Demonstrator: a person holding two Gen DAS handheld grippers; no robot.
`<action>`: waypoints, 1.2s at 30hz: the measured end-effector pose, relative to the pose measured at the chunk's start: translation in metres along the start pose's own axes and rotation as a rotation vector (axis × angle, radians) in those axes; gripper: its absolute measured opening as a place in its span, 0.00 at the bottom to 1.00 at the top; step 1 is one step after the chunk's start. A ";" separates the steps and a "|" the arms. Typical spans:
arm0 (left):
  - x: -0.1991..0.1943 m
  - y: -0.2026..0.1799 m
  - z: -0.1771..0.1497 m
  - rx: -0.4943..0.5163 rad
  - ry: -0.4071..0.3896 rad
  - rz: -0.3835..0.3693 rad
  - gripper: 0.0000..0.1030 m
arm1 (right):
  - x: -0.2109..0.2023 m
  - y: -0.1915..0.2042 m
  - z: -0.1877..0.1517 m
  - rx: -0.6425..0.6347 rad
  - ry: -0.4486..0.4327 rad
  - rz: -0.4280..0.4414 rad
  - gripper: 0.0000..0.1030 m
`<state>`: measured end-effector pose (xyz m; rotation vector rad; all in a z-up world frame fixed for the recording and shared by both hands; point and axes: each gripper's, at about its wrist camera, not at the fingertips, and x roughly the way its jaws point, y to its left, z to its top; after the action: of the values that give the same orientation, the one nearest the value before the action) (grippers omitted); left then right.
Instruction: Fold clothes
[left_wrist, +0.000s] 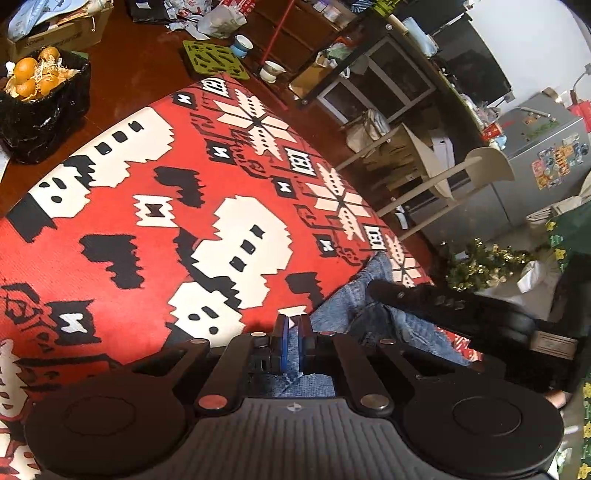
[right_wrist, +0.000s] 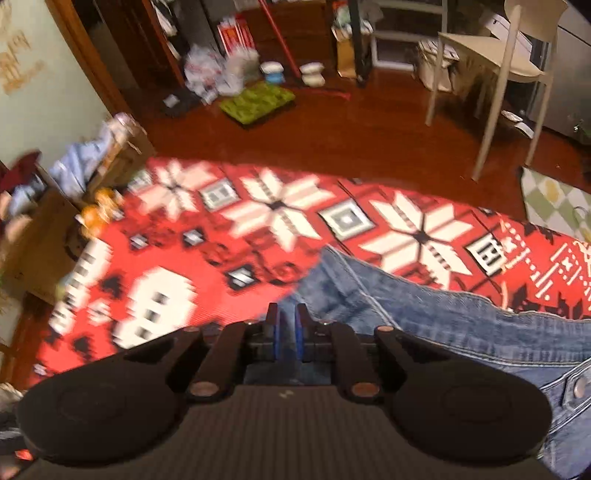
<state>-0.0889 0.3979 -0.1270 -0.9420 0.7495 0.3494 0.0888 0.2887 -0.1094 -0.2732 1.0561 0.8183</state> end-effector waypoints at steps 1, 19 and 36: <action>0.000 0.000 0.000 -0.001 0.001 -0.001 0.05 | 0.004 0.000 -0.001 -0.008 -0.009 -0.004 0.05; 0.005 -0.007 -0.003 0.055 -0.005 0.018 0.05 | 0.020 -0.023 0.035 0.037 -0.018 -0.073 0.07; 0.004 0.004 0.003 0.009 0.035 0.037 0.05 | -0.016 0.029 -0.041 -0.003 0.006 0.128 0.09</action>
<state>-0.0872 0.4020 -0.1313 -0.9288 0.8004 0.3627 0.0374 0.2781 -0.1109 -0.2125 1.0861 0.9348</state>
